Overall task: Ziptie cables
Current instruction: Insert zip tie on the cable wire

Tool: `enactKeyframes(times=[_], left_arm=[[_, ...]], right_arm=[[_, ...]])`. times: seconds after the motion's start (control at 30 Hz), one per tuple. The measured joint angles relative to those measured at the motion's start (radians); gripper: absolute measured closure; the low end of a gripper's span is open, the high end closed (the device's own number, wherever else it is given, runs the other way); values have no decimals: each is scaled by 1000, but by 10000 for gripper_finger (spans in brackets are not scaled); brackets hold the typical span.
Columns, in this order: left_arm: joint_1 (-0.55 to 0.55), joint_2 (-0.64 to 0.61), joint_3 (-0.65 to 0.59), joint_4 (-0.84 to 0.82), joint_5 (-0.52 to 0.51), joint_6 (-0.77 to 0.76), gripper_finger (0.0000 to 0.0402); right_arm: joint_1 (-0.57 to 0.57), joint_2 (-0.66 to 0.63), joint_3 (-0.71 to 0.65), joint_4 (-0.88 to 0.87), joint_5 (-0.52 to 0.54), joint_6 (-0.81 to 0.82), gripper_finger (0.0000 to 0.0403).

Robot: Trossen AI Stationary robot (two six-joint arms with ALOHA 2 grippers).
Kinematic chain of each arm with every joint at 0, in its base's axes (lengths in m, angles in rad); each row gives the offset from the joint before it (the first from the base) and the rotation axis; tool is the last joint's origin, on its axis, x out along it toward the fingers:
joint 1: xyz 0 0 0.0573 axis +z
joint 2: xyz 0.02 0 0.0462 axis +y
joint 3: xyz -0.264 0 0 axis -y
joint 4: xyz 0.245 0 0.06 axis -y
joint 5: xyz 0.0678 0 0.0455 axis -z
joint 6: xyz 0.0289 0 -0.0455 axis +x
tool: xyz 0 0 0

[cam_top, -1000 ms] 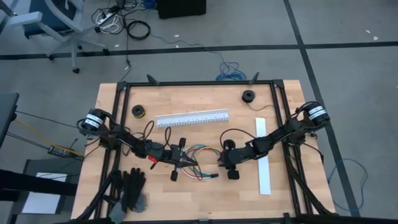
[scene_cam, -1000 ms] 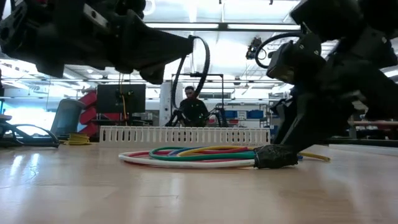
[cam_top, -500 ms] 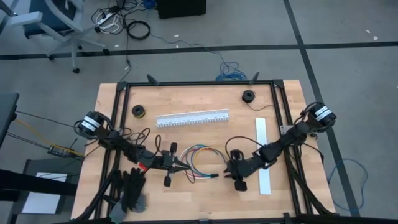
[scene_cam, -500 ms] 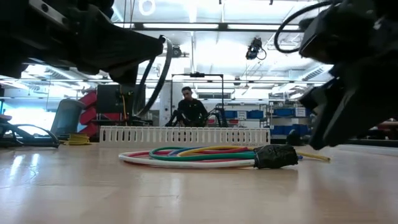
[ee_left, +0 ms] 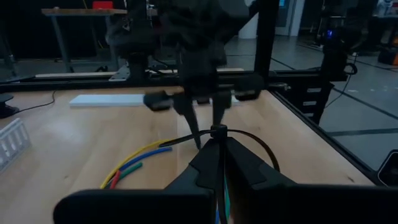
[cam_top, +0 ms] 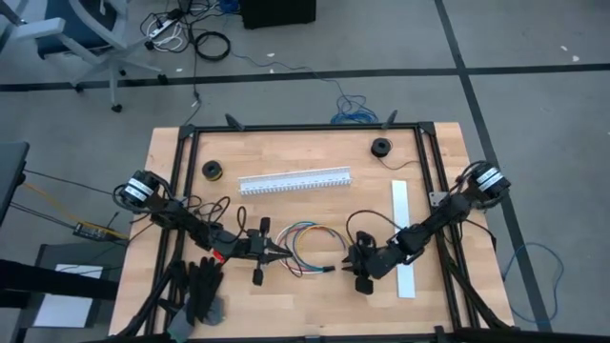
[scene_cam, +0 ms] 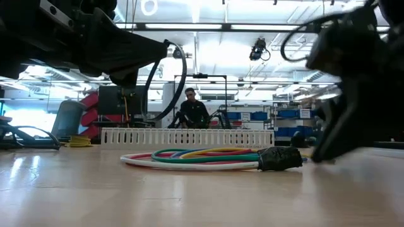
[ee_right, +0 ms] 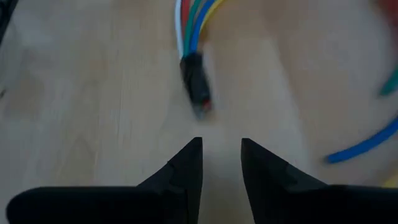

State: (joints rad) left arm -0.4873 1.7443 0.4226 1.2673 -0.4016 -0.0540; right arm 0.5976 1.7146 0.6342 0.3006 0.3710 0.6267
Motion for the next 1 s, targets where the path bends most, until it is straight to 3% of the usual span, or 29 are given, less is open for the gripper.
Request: enactKeyframes(times=[0.27,0.4,0.67,0.77,1.0], left_arm=[[3,0,1,-25,-8,-59,402],[3,0,1,-37,-14,-78,401],[3,0,1,-35,-20,-79,402],[3,0,1,-35,-38,-77,401],[42,6,63,-39,-99,22,401]], right_arm=[[35,179,1,309,93,-4,308],[36,191,2,321,89,-17,307],[43,23,-2,127,52,-59,306],[41,-62,-1,75,101,-57,308],[-32,-105,0,248,144,-223,309]])
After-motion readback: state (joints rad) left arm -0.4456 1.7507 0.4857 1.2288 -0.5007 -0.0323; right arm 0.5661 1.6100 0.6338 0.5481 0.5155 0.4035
